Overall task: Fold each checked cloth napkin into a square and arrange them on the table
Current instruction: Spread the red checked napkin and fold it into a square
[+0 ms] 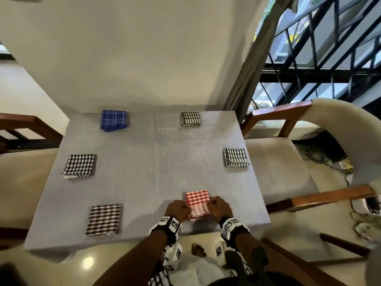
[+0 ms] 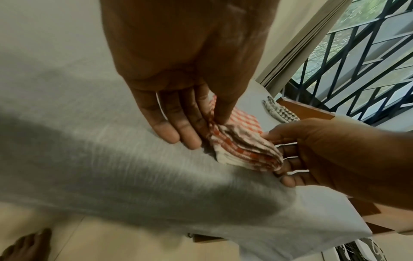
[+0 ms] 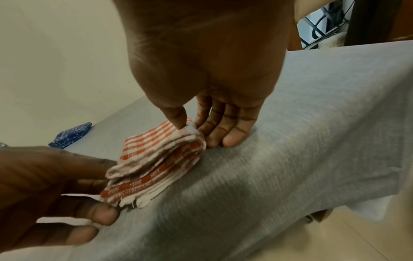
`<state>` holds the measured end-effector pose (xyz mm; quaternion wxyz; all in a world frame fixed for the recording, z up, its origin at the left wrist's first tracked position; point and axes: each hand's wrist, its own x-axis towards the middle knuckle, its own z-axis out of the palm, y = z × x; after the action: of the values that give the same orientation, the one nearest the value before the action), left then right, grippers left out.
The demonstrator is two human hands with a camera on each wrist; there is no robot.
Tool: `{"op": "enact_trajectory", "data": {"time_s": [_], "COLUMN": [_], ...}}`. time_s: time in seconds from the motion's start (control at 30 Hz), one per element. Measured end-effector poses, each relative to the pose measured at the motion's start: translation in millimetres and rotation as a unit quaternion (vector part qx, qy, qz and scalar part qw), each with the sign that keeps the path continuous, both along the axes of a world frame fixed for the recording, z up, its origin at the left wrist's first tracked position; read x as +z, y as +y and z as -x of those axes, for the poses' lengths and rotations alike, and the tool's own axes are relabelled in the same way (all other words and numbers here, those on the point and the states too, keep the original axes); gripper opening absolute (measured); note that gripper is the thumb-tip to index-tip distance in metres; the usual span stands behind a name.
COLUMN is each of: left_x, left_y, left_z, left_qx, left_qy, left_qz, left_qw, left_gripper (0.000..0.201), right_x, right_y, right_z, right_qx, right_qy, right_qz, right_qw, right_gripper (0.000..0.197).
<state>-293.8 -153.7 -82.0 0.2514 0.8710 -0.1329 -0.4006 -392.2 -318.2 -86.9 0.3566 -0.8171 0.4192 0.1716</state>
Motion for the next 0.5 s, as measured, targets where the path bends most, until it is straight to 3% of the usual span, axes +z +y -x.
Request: {"op": "enact_trajectory", "data": {"time_s": [0.2, 0.5], "left_x": [3.6, 12.2], "left_y": [-7.8, -9.5], "left_z": [36.4, 40.2], "left_qx": [0.072, 0.064], "left_qy": [-0.057, -0.069], "left_qz": [-0.003, -0.011], "left_qw": [0.996, 0.995], "left_gripper": [0.015, 0.014], "right_x": [3.1, 2.2], "right_y": [-8.1, -10.0], "right_z": [24.3, 32.0], "right_qx": [0.013, 0.026], "right_qy": [-0.020, -0.077], "right_qz": [-0.019, -0.022], "right_qw": [1.000, 0.996], "right_gripper": [0.025, 0.023]}}
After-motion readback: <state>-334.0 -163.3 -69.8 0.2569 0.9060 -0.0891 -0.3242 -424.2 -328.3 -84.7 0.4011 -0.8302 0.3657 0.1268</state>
